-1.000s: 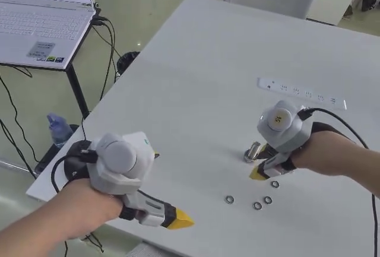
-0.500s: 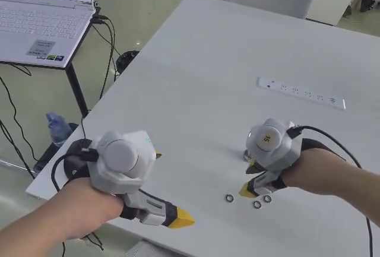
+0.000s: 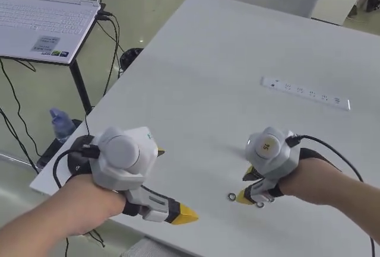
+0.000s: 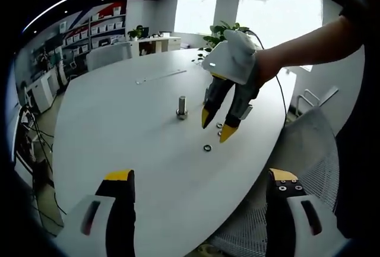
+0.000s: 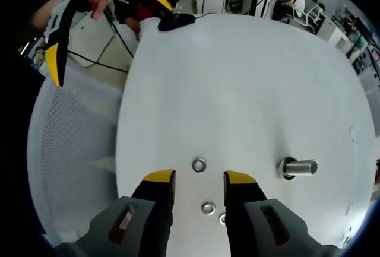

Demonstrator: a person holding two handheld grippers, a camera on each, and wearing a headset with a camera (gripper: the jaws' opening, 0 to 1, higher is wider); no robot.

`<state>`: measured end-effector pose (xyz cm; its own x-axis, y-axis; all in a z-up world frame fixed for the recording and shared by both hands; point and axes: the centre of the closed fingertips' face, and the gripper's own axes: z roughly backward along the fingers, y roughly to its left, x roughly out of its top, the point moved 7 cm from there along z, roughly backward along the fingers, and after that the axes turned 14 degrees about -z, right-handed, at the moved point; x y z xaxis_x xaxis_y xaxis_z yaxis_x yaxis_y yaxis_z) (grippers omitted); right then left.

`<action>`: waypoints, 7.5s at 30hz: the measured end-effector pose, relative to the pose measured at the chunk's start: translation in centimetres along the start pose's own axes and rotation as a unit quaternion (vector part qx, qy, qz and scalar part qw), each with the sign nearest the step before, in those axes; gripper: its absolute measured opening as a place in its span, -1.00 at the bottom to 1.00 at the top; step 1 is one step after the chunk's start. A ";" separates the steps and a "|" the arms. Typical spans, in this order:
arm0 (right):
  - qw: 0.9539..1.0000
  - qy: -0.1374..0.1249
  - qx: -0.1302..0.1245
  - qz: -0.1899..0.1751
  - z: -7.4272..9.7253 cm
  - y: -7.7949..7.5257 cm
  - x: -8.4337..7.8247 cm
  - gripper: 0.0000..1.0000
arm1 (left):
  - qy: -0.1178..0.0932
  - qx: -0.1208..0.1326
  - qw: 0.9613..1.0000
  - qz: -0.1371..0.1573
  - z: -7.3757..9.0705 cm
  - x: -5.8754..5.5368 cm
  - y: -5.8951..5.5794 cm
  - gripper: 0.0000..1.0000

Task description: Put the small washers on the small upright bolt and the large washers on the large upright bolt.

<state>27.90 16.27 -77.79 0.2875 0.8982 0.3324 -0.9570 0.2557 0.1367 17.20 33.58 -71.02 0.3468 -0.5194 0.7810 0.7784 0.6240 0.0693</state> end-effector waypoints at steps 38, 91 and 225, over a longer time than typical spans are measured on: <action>0.998 0.012 -0.018 0.057 -3.5 0.3 -0.5 -0.52 | 0.004 -0.005 1.000 -0.001 -0.5 0.3 0.4 0.71; 0.997 0.067 -0.035 -0.004 -2.3 -0.3 -0.6 -0.77 | 0.017 -0.005 1.000 -0.009 0.9 -0.2 0.5 0.53; 0.992 0.040 -0.094 -0.076 4.3 -15.0 -6.7 -0.76 | 0.043 -0.015 0.998 0.037 -3.2 -1.1 -0.4 0.73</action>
<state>40.46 4.90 -78.05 0.4317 0.8678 0.2460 -0.8955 0.4451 0.0013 18.18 31.98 -73.89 0.4474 -0.5215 0.7265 0.7636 0.6457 -0.0067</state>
